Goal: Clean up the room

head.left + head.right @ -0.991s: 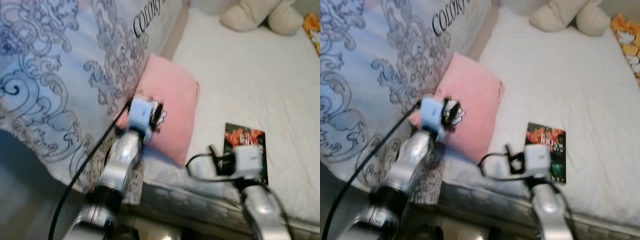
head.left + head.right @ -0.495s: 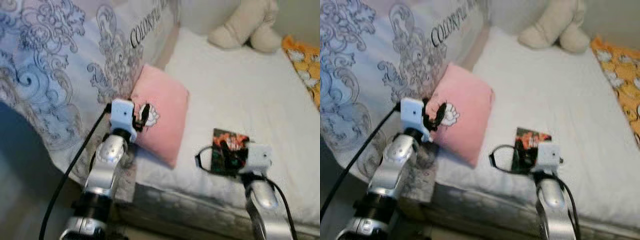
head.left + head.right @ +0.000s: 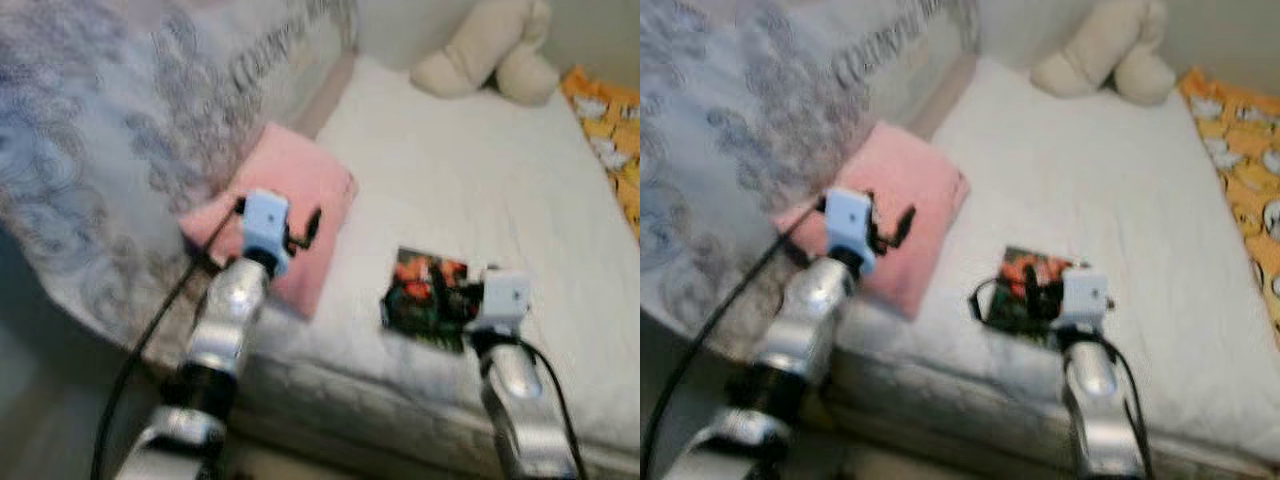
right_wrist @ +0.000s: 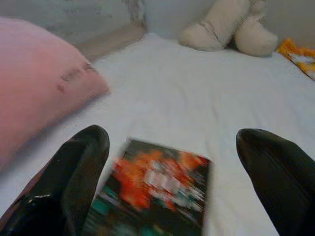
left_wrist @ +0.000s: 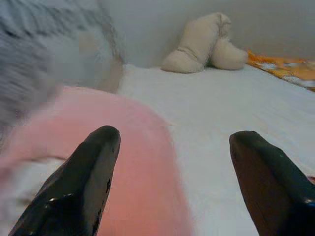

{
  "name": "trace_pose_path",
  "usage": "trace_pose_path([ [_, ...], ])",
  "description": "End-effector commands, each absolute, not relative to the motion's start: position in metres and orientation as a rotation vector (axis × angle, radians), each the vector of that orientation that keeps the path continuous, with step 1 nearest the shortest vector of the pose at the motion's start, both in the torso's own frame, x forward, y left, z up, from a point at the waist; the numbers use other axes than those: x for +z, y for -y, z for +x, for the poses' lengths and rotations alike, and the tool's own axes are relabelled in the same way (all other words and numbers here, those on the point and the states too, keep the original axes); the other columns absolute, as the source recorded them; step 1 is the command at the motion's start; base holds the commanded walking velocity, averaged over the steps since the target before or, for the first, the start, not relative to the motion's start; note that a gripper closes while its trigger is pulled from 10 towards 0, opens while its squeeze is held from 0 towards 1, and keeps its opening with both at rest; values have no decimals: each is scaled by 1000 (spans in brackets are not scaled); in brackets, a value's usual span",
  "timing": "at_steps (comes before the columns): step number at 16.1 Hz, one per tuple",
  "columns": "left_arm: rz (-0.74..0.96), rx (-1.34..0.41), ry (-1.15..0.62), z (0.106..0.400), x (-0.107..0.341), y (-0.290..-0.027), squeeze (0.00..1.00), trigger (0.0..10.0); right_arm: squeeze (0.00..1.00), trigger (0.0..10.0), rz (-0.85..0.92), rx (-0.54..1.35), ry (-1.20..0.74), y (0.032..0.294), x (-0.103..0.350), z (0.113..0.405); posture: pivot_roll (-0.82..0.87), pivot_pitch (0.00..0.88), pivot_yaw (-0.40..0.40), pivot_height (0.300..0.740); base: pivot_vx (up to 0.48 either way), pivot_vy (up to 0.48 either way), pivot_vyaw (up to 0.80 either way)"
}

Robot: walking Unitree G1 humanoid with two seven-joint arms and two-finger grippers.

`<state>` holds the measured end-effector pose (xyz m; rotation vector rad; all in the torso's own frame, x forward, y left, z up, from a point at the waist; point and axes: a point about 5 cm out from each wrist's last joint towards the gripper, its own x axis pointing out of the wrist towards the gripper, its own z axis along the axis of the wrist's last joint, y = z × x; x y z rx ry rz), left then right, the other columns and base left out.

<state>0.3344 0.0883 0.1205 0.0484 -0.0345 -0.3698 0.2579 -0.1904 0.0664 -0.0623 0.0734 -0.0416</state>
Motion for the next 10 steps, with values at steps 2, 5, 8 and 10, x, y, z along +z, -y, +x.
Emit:
trace_pose_path([
  [2, 46, -401, 50, 335, 123, -80, 0, 10000, 0, 10000, -64, -55, -66, 192, 67, 259, 14, 0, -17, 740, 270, -394, 0],
  [5, 44, -408, 47, 334, 121, -80, 0, 10000, 0, 10000, -68, -56, -71, 193, 66, 259, 12, 0, -17, 740, 277, -389, 0],
  [8, 51, -369, 36, 335, 120, -89, 0, 10000, 0, 10000, 3, -106, -165, 193, 52, 272, 19, 0, -16, 740, 121, -104, 0],
  [10, 97, -387, 17, 334, 121, -101, 0, 10000, 0, 10000, 49, -180, -232, 197, 43, 292, 77, 59, -13, 740, 0, 0, 0],
])
